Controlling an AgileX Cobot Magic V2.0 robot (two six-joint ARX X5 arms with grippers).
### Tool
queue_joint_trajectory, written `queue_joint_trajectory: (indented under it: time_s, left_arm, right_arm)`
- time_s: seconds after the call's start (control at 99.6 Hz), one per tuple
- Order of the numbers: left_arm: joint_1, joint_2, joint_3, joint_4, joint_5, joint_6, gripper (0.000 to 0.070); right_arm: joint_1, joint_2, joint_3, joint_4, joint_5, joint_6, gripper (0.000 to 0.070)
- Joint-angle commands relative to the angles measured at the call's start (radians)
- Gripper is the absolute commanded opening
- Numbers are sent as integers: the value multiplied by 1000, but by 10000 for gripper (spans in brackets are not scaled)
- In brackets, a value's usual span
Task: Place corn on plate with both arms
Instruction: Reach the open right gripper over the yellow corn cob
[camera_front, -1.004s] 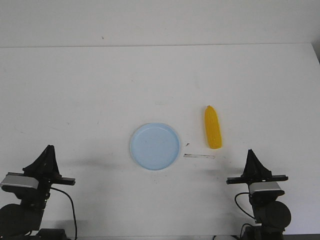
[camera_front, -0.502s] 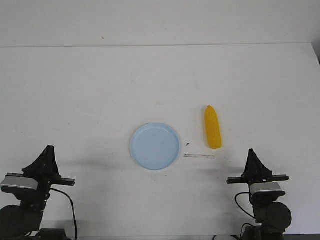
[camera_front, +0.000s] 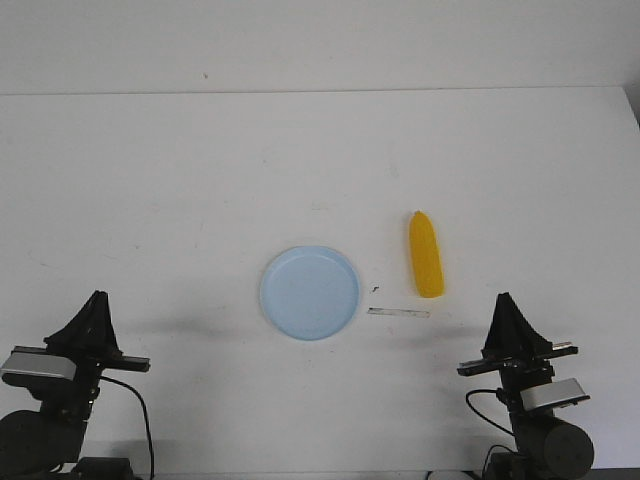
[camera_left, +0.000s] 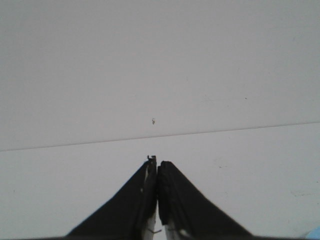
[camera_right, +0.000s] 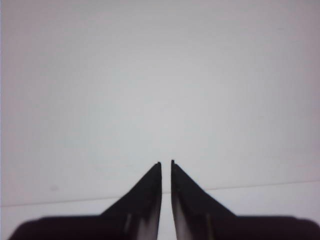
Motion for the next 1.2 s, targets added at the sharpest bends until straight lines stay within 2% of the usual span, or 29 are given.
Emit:
queue_joint_trajectory:
  time_s: [0.0,0.08,0.251,0.432,0.894,1.085,1.185]
  left_arm:
    - [1,-2,7,11,-2,13,1]
    - [1,-2,7,11,-2,13,2]
    - [1,-2,7,11,-2,13,2]
    - [1,-2,7,11,-2,13,2]
    - [1,-2,7,11,-2,13,1]
    - [1,-2,7,11,-2,13,1]
    - [1,-2,7,11,-2,13,2]
  right_arm:
    - [2,1,25,1,-67,42,45]
    - [2,5,58,-10,-109,10,45]
    - [2,56,144,-85,-100,-87,45]
    - [2,206,235,-152,-94,-177,45]
    - [2,727,475,-194,-82,-173,45]
    - [48,940,626,-205,-143,-91,45]
    - [73,1039,723,-256,-161,-58,45]
